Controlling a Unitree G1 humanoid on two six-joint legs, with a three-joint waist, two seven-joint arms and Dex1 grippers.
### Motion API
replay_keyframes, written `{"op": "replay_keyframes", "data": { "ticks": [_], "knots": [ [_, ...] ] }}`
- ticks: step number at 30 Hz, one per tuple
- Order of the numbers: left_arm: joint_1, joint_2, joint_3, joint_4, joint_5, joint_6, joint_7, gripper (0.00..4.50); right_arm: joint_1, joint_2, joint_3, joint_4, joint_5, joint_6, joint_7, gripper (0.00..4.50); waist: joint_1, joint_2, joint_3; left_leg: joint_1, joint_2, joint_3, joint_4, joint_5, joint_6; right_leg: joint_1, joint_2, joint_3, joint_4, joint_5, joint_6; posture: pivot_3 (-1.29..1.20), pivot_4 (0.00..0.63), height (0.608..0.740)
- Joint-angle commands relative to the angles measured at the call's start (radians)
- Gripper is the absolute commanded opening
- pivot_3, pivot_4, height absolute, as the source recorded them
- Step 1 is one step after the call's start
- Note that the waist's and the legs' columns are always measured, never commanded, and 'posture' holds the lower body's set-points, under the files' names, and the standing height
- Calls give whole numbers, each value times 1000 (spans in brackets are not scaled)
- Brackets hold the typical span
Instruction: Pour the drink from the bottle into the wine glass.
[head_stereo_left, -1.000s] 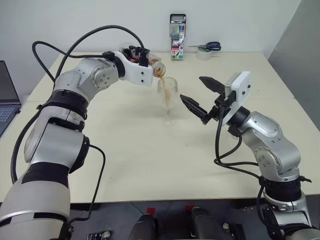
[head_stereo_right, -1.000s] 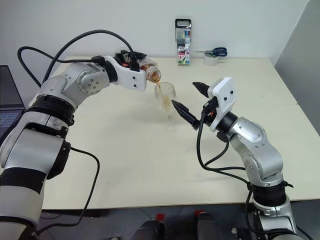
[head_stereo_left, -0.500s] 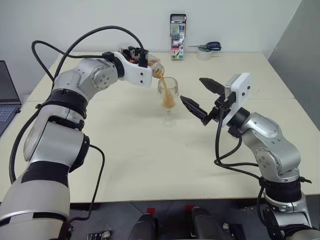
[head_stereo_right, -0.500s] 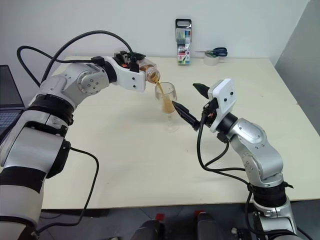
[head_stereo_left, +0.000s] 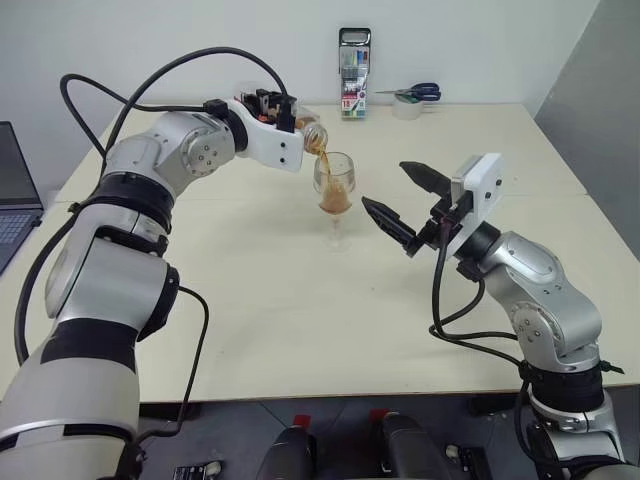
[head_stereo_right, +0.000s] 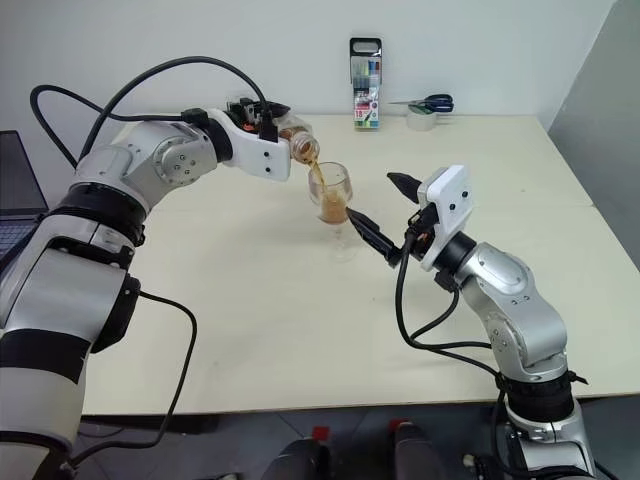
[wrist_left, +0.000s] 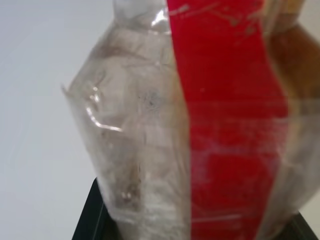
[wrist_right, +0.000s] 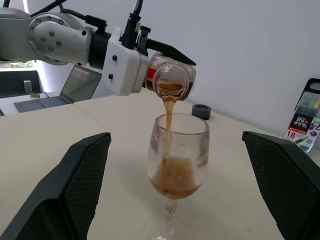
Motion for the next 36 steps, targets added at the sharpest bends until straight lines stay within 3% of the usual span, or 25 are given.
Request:
{"op": "replay_keyframes", "data": {
  "ticks": [1,36],
  "knots": [
    [-54,11,4,-9,2,-1,26,1660,17,9,-20,-53,-3,-45,-8,4500,0,0,0,0,0,0,0,0,0,0,0,0,0,0,0,0,150,740],
    [-51,2,-14,33,-4,12,54,1660,92,17,-13,-82,-38,-91,-19,4500,0,0,0,0,0,0,0,0,0,0,0,0,0,0,0,0,150,740]
  ]
}}
